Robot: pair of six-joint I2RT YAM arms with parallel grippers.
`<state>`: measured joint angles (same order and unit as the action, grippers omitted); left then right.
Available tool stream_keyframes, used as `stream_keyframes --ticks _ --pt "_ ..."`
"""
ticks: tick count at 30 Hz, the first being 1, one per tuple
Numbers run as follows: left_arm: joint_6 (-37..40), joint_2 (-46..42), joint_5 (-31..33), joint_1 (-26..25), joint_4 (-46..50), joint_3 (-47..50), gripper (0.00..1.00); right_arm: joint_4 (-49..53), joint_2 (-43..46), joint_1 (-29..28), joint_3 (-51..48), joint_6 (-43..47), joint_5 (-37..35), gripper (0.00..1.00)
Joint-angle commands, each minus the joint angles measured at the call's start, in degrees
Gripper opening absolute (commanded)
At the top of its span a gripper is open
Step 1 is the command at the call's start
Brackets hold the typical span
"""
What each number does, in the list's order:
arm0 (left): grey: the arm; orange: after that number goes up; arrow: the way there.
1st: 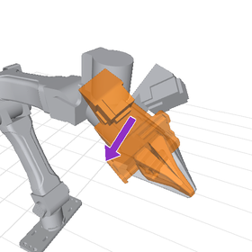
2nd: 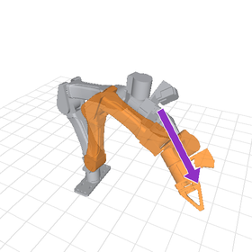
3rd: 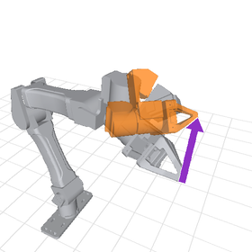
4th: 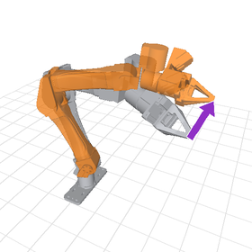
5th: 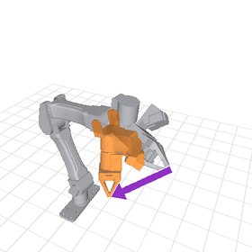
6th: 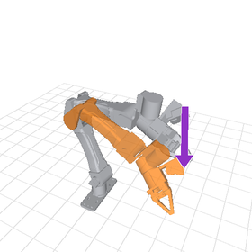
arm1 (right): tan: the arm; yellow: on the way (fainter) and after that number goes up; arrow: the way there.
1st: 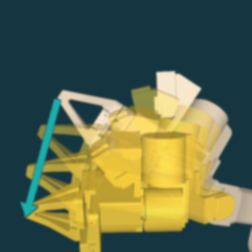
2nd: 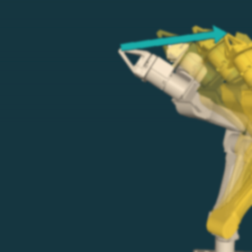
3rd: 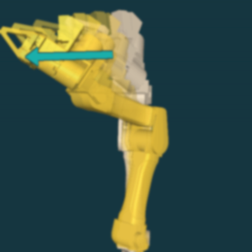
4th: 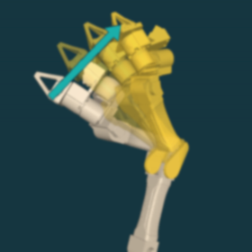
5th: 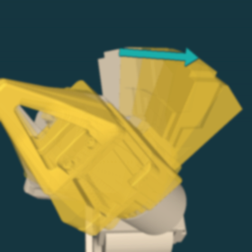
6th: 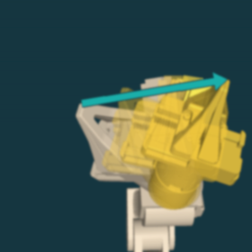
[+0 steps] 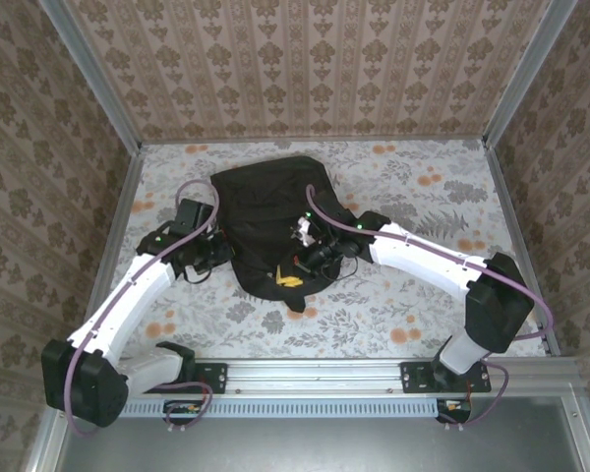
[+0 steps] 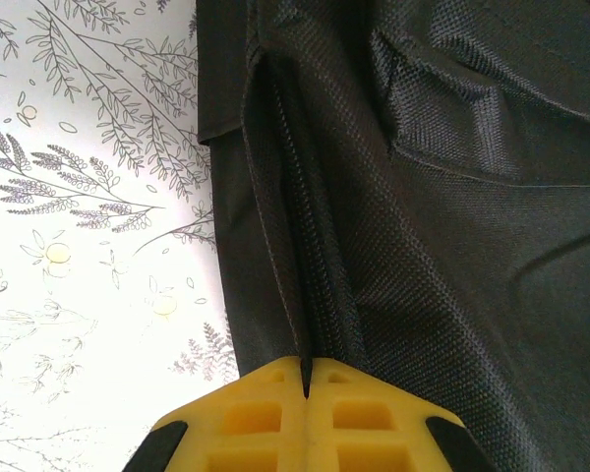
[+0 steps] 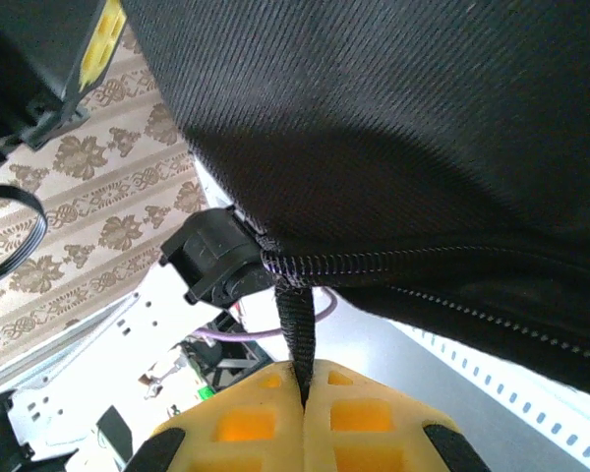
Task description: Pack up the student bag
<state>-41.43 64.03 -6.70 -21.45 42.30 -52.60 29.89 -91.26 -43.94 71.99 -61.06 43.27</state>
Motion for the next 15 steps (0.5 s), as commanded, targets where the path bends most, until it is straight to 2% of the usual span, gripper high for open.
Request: stream_keyframes --ticks 1,5,8,10,11,13,15 --pt "5.65 0.18 5.68 2.30 3.56 -2.61 0.00 6.08 2.06 2.11 -0.86 1.50 2.96 0.00" --pt "6.64 1.46 5.71 2.38 4.17 -3.53 0.00 2.25 2.65 2.67 -2.53 -0.80 3.37 0.00" --pt "6.41 2.85 1.97 2.38 4.18 -5.18 0.00 -3.44 1.65 0.65 -1.82 -4.94 2.93 0.00" --pt "5.42 3.54 -1.14 2.34 6.12 -7.38 0.28 -6.92 0.82 -1.07 -0.54 -7.48 1.18 0.00" --pt "4.62 3.35 -1.88 2.29 7.84 -8.56 0.38 -8.53 0.03 -2.05 0.17 -8.81 0.25 0.00" --pt "2.93 1.95 -1.57 2.37 11.35 -10.12 0.50 -11.91 -1.98 -3.59 1.69 -11.12 -0.32 0.00" --pt "1.32 -0.53 -0.29 2.53 15.05 -10.86 0.56 -14.41 -4.71 -5.23 3.62 -12.73 -0.44 0.00"
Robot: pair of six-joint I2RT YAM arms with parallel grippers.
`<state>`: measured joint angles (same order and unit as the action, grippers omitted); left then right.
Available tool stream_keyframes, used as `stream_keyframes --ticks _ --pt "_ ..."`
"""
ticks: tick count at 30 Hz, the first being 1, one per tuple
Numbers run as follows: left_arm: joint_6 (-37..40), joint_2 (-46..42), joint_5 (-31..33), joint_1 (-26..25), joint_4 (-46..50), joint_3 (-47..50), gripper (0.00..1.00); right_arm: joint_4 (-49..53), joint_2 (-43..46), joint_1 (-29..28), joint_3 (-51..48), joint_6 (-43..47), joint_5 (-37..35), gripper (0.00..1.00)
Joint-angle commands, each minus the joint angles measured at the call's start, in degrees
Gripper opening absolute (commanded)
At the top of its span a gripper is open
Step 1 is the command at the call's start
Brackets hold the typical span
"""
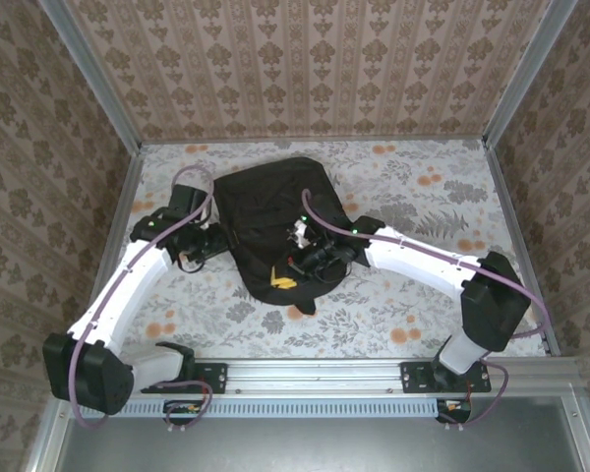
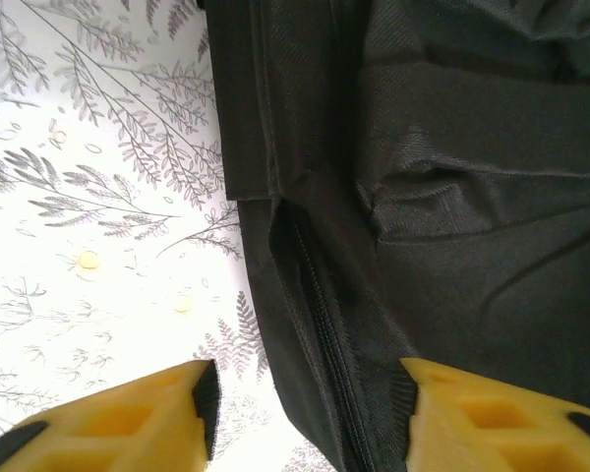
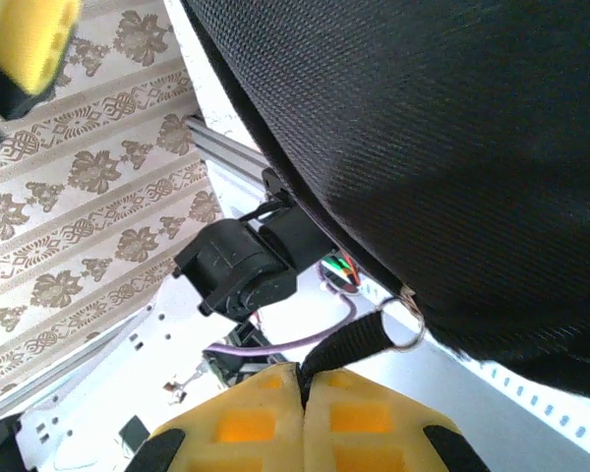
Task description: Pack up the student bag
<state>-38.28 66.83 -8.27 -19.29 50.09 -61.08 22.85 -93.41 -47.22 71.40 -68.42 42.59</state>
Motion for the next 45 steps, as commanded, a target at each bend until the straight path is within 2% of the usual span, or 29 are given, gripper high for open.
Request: stream_keyframes --ticks 1,4,8,12,17,27,34,45 --pt "-2.71 -4.64 1.79 0.55 9.29 -2.50 0.57 -7.93 -4.42 -2.86 5.51 -5.81 0.28 0.00" --pt "-6.29 -7.99 0.91 1.75 13.75 -0.74 0.56 -9.56 -9.03 -4.66 8.58 -6.18 0.57 0.00" --pt "-12.97 -12.08 -6.20 1.80 13.31 6.57 0.53 -16.86 -13.23 -6.06 9.16 -10.62 1.07 0.00" --pt "-15.79 -14.08 -5.92 1.74 13.36 10.11 0.51 -17.49 -15.51 -6.78 11.30 -11.03 1.19 0.00" --pt "-17.88 -13.20 -6.76 1.84 11.04 13.27 0.47 -18.79 -15.64 -6.80 10.54 -11.64 1.29 0.00" --pt "-21.48 -12.50 -8.33 1.69 2.33 16.47 0.46 -22.16 -14.61 -6.92 8.16 -12.26 2.58 0.00" --pt "-22.75 -16.59 -9.48 2.23 -1.92 17.63 0.37 -25.41 -14.92 -6.94 6.96 -13.40 3.18 0.00" --pt "-26.73 -18.55 -12.63 3.11 -5.98 24.25 0.35 -29.87 -14.35 -7.07 4.90 -15.16 2.88 0.00"
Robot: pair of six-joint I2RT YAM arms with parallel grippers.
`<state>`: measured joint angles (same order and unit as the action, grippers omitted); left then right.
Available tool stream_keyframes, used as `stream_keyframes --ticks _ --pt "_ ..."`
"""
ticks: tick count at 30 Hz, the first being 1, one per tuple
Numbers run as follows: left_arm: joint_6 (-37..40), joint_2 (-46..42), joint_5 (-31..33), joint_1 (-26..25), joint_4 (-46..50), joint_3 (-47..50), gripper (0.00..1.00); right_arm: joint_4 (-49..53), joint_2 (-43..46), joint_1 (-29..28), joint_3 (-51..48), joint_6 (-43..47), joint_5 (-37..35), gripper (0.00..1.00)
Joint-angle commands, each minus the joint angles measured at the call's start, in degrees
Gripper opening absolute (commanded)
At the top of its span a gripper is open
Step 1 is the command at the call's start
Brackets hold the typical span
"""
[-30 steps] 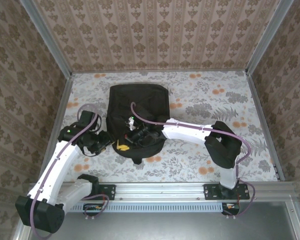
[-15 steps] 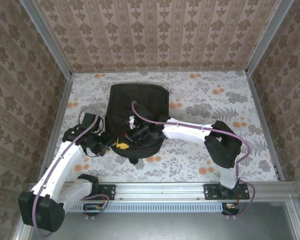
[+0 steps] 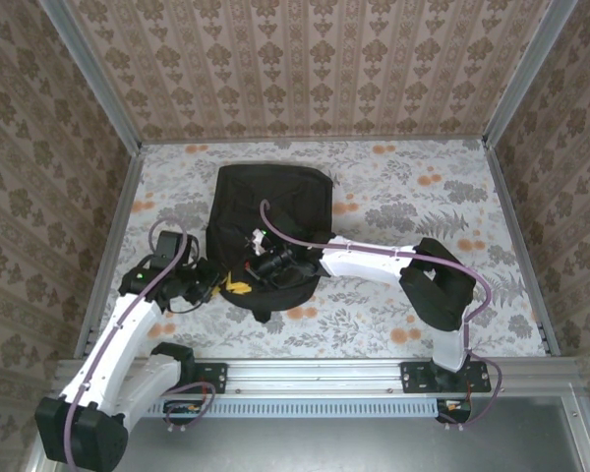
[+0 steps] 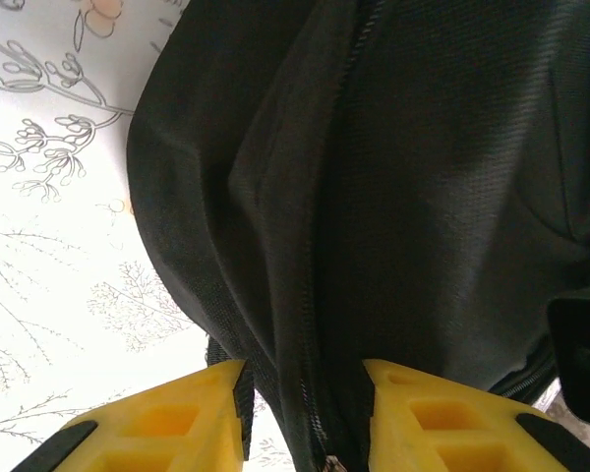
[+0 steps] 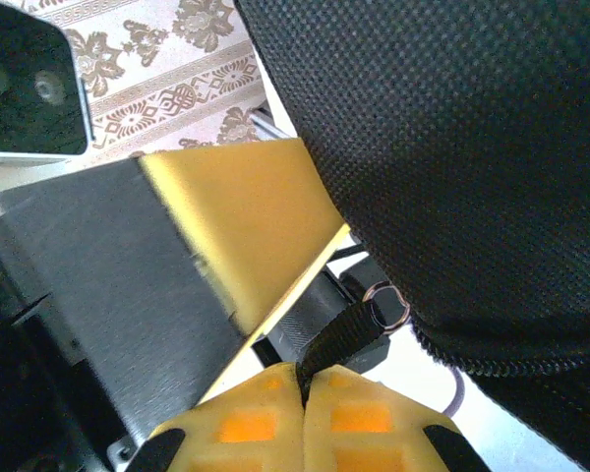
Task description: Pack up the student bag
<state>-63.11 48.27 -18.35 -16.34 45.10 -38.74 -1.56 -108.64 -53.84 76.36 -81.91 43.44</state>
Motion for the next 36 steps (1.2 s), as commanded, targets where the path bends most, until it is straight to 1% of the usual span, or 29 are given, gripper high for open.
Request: stream_keyframes --ticks 1,5,10,12,15,16,23,30,36 --pt "-2.01 0.02 -2.66 0.10 -1.09 2.42 0.34 -5.62 0.96 -0.40 -0.13 -1.68 1.98 0.00" --pt "-2.02 -0.91 -1.98 0.24 -0.81 3.22 0.32 -6.29 0.95 -0.30 -0.50 -2.15 1.65 0.00" --pt "-1.23 -0.50 0.24 0.25 -1.20 3.15 0.24 -7.83 0.93 -0.30 -0.51 -3.16 1.59 0.00" --pt "0.18 0.32 2.44 0.23 -0.84 1.97 0.18 -7.68 1.10 -0.30 -0.59 -3.15 1.51 0.00" --pt "2.14 1.46 5.16 0.67 1.11 -0.64 0.01 -5.98 1.44 -0.13 -0.92 -2.26 1.52 0.00" --pt "2.75 1.41 5.57 0.82 1.85 -1.57 0.00 -5.31 1.67 0.03 -1.18 -1.89 1.52 0.00" --pt "7.04 -0.71 9.32 1.81 6.62 -4.52 0.00 2.34 4.82 2.12 -4.79 2.80 -0.56 0.00" --pt "9.46 0.06 8.67 2.96 6.83 -4.37 0.00 10.95 5.63 2.30 -5.14 7.64 -1.25 0.00" --pt "12.23 0.31 10.67 3.50 7.86 -5.63 0.00 17.50 6.74 3.51 -4.96 11.22 -1.67 0.00"
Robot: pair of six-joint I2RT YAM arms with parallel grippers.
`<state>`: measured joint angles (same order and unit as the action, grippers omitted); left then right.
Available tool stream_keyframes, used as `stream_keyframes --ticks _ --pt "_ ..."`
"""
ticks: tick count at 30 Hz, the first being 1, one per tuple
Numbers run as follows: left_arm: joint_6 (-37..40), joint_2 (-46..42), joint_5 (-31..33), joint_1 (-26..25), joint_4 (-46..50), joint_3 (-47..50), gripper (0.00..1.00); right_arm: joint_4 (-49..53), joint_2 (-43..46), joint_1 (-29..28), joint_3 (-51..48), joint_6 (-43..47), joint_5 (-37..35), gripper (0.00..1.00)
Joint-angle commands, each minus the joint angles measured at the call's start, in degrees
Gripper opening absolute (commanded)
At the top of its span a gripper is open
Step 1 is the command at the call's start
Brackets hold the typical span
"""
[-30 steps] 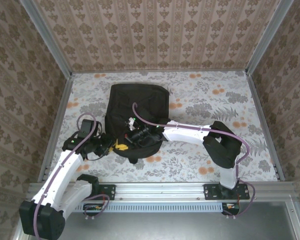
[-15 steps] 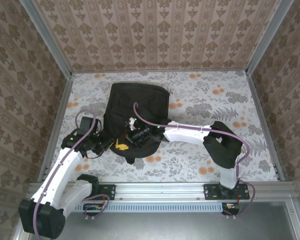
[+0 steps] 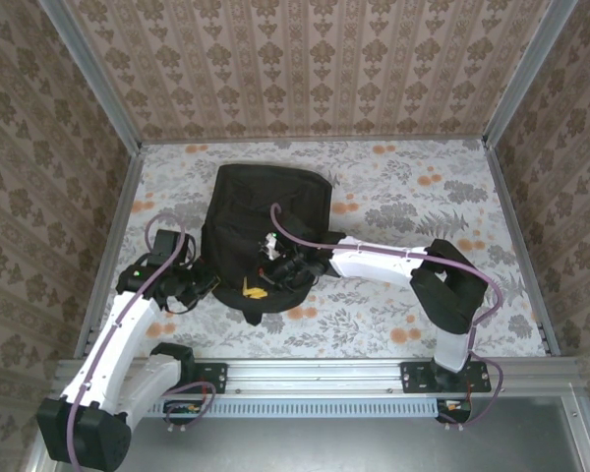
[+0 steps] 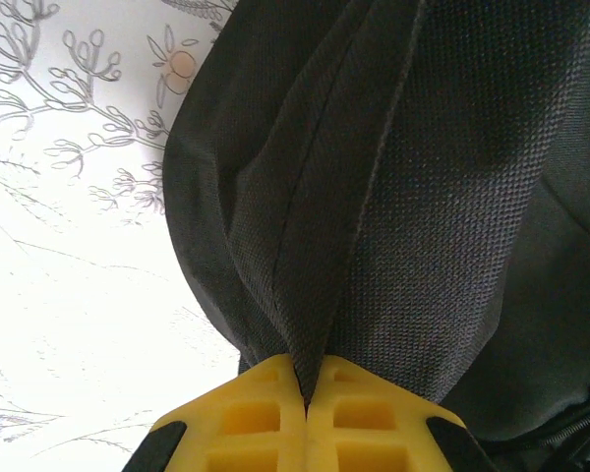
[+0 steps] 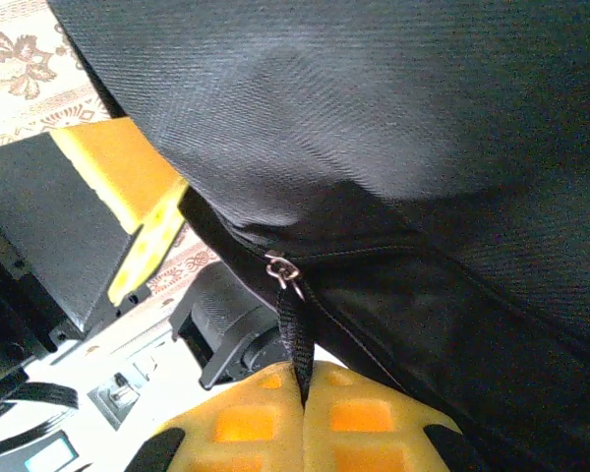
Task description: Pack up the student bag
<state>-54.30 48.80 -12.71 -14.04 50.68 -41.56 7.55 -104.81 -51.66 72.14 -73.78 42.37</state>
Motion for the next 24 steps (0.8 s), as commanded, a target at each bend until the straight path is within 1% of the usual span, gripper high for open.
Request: stream_keyframes --ticks 1,6,17,24 --pt "3.81 -0.15 5.44 1.36 2.39 -2.99 0.00 9.73 3.19 1.62 -0.61 3.98 -0.79 0.00" --pt "5.30 0.67 6.30 2.31 2.77 -3.65 0.00 16.30 5.51 2.98 -0.99 8.21 -1.72 0.00" --pt "7.57 1.61 6.26 2.79 1.15 -2.95 0.00 22.89 8.48 5.15 -1.43 13.71 -3.16 0.00" --pt "9.68 3.56 5.74 2.71 -0.47 -2.63 0.00 31.26 8.91 6.64 1.24 20.50 -5.46 0.00"
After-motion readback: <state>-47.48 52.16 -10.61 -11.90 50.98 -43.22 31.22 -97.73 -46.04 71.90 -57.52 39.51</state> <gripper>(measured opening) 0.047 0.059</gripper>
